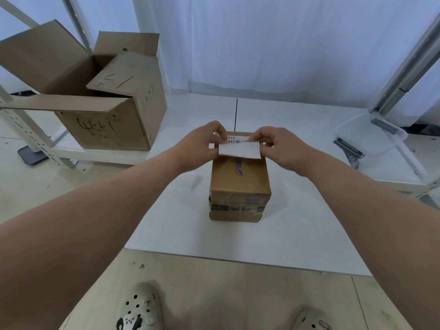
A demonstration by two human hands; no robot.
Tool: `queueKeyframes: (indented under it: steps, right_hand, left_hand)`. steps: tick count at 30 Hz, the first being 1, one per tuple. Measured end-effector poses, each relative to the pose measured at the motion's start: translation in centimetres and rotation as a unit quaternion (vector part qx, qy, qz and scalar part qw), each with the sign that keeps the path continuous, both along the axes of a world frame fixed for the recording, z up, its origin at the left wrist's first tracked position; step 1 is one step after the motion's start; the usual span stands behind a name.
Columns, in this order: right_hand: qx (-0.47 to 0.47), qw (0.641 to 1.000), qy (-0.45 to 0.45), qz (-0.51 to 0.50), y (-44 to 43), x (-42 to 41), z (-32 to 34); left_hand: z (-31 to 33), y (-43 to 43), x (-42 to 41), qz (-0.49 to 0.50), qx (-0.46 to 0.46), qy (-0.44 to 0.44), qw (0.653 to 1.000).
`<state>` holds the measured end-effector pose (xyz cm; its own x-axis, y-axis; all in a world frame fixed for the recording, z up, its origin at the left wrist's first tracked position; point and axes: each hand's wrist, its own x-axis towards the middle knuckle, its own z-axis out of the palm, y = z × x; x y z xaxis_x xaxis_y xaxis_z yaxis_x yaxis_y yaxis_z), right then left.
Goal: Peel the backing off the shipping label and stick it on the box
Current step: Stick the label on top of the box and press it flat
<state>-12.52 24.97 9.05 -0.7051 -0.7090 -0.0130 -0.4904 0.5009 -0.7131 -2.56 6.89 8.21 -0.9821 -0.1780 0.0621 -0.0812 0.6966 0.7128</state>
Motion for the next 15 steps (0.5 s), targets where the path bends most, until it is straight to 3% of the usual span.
queueKeyframes:
  steps: [7,15]
  right_hand:
    - [0.078,0.995,0.047,0.043,0.6,0.4,0.1]
    - [0.139,0.981,0.1,0.086,1.0,0.5,-0.7]
  left_hand:
    - [-0.1,0.2,1.0,-0.03,-0.036,-0.012,0.999]
    - [0.1,0.7,1.6,-0.064,-0.205,-0.029,0.976]
